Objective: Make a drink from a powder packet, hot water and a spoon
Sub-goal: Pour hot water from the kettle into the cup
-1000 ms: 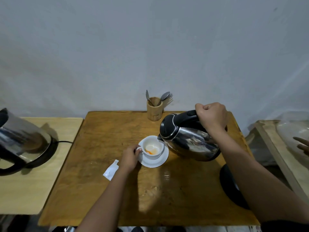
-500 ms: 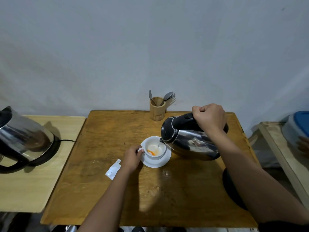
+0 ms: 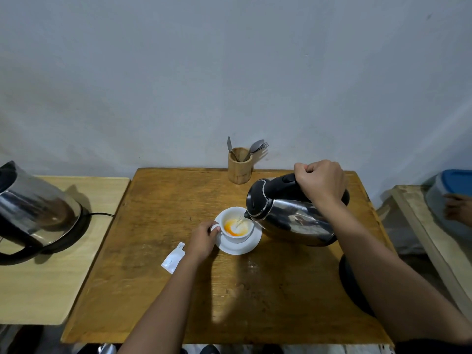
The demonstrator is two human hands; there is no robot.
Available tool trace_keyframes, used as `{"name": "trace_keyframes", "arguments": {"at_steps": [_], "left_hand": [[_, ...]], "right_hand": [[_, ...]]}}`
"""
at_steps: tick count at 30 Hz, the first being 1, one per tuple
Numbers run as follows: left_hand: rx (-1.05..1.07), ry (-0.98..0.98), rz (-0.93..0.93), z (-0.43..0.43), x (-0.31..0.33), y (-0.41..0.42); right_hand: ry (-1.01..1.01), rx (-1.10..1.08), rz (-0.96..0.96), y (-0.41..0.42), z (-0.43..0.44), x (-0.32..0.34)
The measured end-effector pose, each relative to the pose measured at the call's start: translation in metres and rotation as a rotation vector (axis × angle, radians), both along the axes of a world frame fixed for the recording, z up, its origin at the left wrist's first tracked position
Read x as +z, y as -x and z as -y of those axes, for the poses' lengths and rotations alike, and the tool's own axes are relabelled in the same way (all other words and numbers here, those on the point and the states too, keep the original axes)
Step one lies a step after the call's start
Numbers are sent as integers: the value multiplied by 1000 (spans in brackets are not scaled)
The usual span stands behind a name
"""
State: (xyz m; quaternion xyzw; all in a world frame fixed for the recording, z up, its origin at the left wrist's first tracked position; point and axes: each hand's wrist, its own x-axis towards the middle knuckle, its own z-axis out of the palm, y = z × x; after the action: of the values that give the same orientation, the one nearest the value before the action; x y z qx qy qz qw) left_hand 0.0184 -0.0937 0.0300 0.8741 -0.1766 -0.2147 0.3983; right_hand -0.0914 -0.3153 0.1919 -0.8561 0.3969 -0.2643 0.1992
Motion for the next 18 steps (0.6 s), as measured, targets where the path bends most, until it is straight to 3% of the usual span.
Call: {"name": "trace_keyframes", "arguments": {"at_steps": [18], "left_hand": [[-10, -8, 9, 1, 2, 1]], "right_hand": [[3, -4, 19, 6, -7, 2]]}}
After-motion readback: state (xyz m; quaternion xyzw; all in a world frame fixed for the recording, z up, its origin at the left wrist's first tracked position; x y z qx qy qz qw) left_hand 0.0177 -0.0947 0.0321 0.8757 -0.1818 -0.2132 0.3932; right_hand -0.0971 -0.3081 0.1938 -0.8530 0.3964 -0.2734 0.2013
